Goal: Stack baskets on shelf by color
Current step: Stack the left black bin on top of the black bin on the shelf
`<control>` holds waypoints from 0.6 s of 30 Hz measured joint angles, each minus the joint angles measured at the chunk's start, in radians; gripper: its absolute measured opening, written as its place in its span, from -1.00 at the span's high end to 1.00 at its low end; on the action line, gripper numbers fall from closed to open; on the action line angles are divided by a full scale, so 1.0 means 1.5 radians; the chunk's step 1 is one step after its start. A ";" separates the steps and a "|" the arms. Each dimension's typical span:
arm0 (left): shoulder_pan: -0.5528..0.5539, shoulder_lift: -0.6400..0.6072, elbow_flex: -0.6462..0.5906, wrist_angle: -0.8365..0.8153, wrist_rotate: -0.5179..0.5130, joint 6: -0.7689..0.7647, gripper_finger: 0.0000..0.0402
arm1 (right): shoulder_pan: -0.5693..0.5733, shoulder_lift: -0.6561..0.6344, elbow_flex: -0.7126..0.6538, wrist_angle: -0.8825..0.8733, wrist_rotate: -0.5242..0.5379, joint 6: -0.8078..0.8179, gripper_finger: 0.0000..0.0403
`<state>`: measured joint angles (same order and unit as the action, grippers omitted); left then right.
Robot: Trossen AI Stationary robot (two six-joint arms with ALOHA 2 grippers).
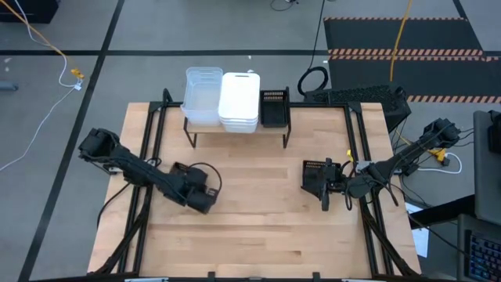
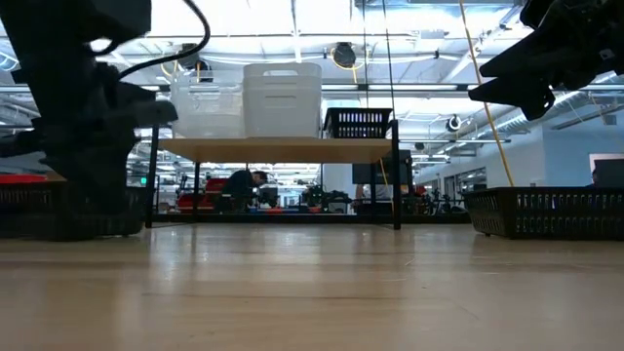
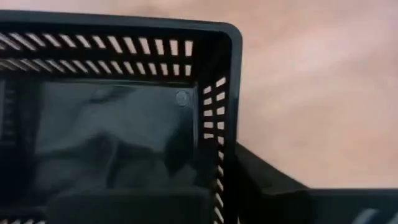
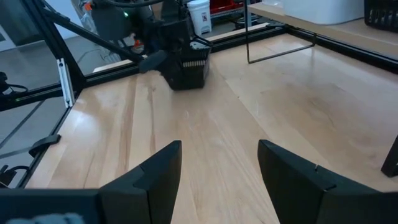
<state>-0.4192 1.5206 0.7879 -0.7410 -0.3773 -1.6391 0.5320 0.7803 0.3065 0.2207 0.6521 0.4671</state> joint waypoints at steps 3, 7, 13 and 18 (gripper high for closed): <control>-0.010 -0.001 0.000 0.113 0.019 0.064 0.94 | 0.000 0.000 0.000 0.000 0.000 0.000 -0.02; -0.022 -0.001 0.014 0.330 0.075 0.207 0.89 | 0.000 0.000 0.000 0.000 0.000 0.000 -0.02; -0.031 0.000 0.077 0.554 0.144 0.507 0.96 | 0.000 0.000 0.000 0.009 0.000 -0.001 -0.02; -0.021 0.000 0.215 0.458 0.159 0.703 0.95 | 0.000 0.000 0.000 0.042 0.001 -0.015 -0.02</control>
<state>-0.4509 1.5202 1.1100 -0.0539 -0.1390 -0.5851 0.5320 0.7804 0.3065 0.2831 0.6529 0.4439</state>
